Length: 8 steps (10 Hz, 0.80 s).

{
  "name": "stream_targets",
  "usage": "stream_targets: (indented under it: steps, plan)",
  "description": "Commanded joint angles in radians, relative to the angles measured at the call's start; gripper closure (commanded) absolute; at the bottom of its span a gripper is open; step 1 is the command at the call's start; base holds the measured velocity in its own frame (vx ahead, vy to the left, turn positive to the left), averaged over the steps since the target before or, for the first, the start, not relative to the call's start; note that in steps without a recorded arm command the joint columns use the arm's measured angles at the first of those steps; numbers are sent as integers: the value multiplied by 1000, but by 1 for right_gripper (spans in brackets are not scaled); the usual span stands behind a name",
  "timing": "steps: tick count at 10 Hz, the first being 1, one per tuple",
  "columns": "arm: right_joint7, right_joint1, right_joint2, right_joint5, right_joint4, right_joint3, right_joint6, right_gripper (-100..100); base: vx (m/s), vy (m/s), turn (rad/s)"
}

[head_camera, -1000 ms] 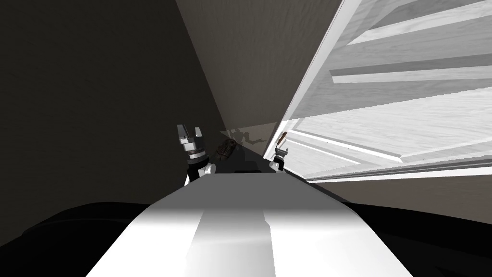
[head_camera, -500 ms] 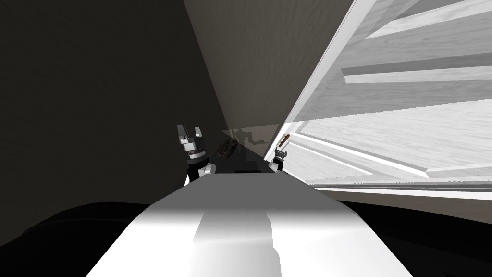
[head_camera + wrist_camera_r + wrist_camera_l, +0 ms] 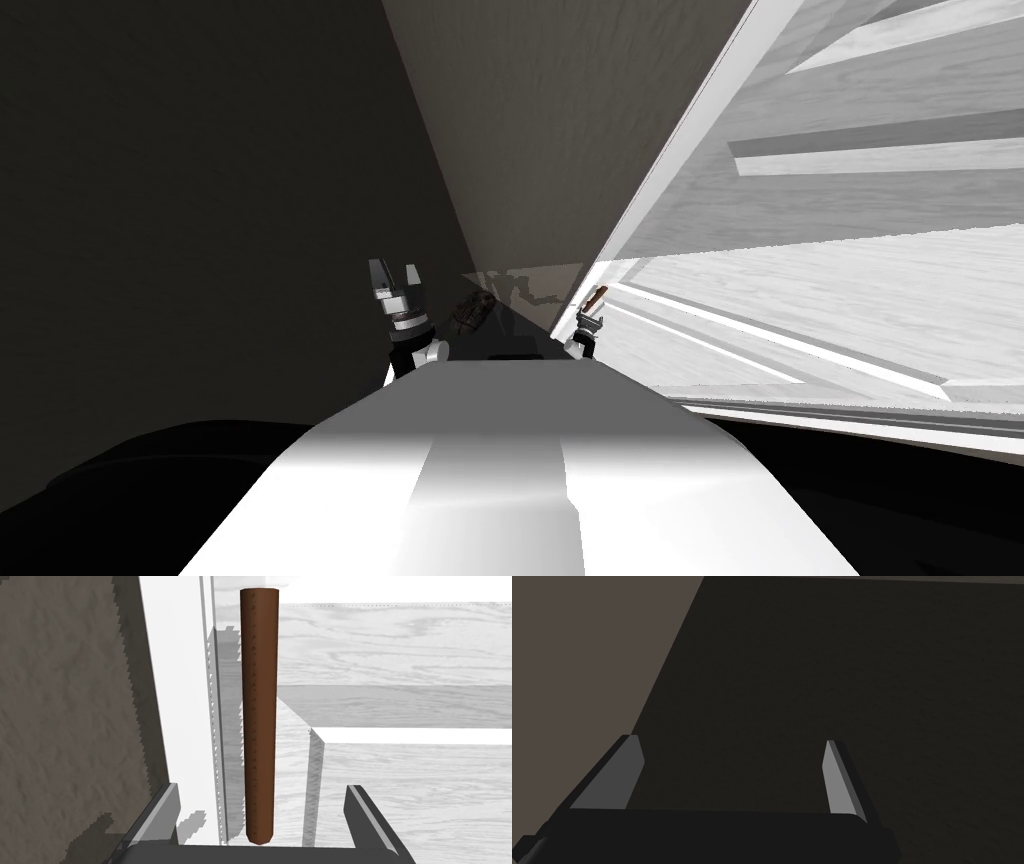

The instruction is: Pull the door open

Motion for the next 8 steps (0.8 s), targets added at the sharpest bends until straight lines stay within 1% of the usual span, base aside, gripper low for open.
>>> stream_targets:
  steps: [1, 2, 4, 8]
  plan:
    - [-42, 23, -31, 1, 1, 7, 3, -100, 163, 12, 8]
    - [-42, 23, -31, 1, 1, 7, 3, -100, 120, 12, 4]
    - [-76, 39, -59, 2, 7, 12, 2, -100, 95, 19, 7]
    - [-145, 72, -113, 4, 17, 23, 2, -100, 93, -6, 9]
